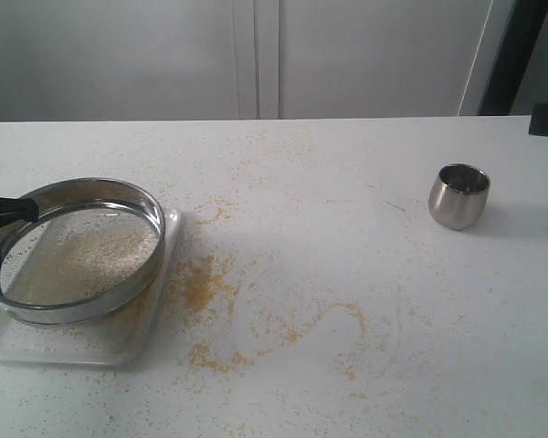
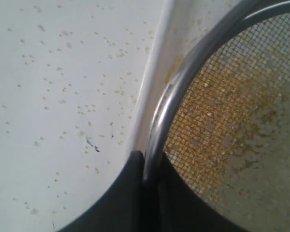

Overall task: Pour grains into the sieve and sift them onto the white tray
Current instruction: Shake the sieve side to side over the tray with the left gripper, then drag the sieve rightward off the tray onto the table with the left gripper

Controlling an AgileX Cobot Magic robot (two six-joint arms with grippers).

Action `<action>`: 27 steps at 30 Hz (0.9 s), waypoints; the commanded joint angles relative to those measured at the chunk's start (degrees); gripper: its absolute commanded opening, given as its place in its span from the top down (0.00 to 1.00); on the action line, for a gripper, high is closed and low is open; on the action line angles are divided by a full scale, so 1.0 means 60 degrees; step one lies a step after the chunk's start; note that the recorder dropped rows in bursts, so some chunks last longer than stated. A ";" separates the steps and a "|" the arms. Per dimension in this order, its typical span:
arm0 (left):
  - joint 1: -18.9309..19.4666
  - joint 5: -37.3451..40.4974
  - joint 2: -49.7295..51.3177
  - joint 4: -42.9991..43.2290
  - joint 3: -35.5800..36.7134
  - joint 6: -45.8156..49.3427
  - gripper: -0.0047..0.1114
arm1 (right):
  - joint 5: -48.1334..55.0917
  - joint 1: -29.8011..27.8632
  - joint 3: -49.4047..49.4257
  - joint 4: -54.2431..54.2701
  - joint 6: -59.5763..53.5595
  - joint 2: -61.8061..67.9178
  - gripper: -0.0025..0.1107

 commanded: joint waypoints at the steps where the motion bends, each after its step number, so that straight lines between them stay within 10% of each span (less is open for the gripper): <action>1: -0.0085 -0.0080 -0.0144 -0.0301 -0.0035 0.0120 0.96 | -0.0060 0.0011 0.0070 -0.0028 -0.0009 -0.0069 0.98; 27: -0.4567 -0.0650 0.0224 -0.0368 -0.0186 -0.0023 0.96 | -0.0060 0.0011 0.0070 -0.0028 -0.0009 -0.0069 0.98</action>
